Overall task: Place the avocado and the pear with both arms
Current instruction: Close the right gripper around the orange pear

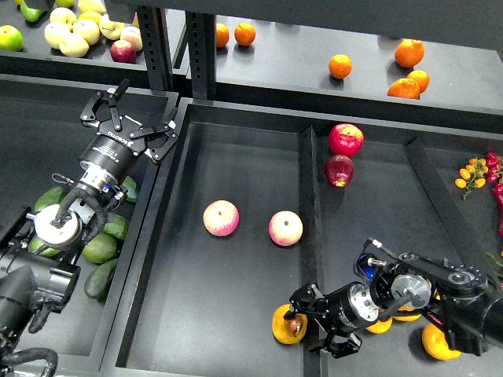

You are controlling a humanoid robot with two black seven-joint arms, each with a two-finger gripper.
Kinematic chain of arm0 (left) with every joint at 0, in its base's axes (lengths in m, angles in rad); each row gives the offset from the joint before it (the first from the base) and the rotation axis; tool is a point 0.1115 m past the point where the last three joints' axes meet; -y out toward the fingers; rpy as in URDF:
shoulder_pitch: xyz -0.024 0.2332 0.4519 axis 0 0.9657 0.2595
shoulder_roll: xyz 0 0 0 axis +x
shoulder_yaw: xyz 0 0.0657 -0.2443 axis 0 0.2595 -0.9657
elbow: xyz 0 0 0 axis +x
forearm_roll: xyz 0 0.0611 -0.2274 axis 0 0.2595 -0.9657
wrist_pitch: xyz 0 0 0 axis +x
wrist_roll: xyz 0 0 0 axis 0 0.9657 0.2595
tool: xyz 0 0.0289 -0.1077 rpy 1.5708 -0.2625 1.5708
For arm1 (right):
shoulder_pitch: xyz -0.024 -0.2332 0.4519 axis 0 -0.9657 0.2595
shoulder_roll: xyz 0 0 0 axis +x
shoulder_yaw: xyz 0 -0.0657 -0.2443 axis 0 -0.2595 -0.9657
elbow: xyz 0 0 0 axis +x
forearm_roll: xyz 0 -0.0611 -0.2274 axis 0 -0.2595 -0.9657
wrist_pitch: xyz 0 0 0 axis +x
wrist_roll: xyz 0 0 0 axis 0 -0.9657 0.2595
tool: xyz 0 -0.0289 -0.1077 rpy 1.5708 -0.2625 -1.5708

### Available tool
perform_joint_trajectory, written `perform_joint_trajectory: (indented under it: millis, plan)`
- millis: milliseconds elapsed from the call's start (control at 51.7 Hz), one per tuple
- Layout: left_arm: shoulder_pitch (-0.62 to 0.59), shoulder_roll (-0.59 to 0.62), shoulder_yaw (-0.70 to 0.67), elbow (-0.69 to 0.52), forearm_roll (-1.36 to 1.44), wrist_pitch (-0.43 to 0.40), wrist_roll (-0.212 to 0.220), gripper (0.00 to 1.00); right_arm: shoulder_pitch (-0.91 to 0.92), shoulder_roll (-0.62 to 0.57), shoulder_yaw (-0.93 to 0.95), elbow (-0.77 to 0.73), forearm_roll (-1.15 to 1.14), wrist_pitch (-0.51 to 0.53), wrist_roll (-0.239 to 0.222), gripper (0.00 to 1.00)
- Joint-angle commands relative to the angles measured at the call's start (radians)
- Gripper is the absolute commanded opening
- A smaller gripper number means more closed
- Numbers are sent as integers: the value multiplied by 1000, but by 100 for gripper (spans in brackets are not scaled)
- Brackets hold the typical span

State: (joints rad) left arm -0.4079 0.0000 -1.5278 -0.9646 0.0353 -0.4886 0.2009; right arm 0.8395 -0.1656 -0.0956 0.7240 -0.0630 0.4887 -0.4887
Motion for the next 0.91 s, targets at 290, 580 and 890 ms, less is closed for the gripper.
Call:
perform_joint_trajectory:
  millis: [290,580,890]
  plan:
    - [1,0,1,0,0,0,0,100,-5,-9,-4,-1,-1,0,0,51]
    - [3,0,1,0,0,0,0,100,-3,-20,-4,-8,6,0,0,35]
    - [3,0,1,3,0,0,0,100,15,-54,13,-9,20,0,0,27]
